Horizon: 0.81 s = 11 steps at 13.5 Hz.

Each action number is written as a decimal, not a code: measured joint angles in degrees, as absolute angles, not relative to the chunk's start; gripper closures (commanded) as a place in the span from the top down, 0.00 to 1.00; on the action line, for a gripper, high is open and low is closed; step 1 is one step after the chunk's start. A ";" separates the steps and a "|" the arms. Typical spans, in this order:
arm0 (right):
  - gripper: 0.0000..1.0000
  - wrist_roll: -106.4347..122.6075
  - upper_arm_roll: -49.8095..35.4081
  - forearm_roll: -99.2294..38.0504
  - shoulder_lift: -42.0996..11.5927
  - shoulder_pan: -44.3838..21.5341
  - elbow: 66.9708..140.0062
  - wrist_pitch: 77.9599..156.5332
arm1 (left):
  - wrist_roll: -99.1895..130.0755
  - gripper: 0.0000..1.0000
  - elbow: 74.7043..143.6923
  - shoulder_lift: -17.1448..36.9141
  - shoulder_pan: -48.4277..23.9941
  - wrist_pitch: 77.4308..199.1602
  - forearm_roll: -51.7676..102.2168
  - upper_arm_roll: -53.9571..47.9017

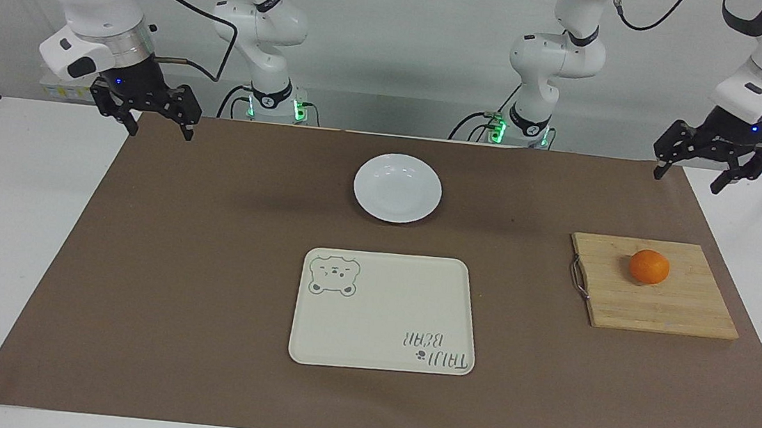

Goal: Place orange and plate with both arms
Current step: 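Reach the left gripper down to the orange on the cutting board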

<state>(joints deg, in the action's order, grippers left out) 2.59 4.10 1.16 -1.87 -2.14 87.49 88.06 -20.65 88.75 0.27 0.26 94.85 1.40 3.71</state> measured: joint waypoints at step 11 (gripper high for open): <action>1.00 2.59 4.10 1.16 -1.87 -2.14 87.49 88.06 | -30.27 1.00 108.09 10.87 8.10 123.76 2.19 3.84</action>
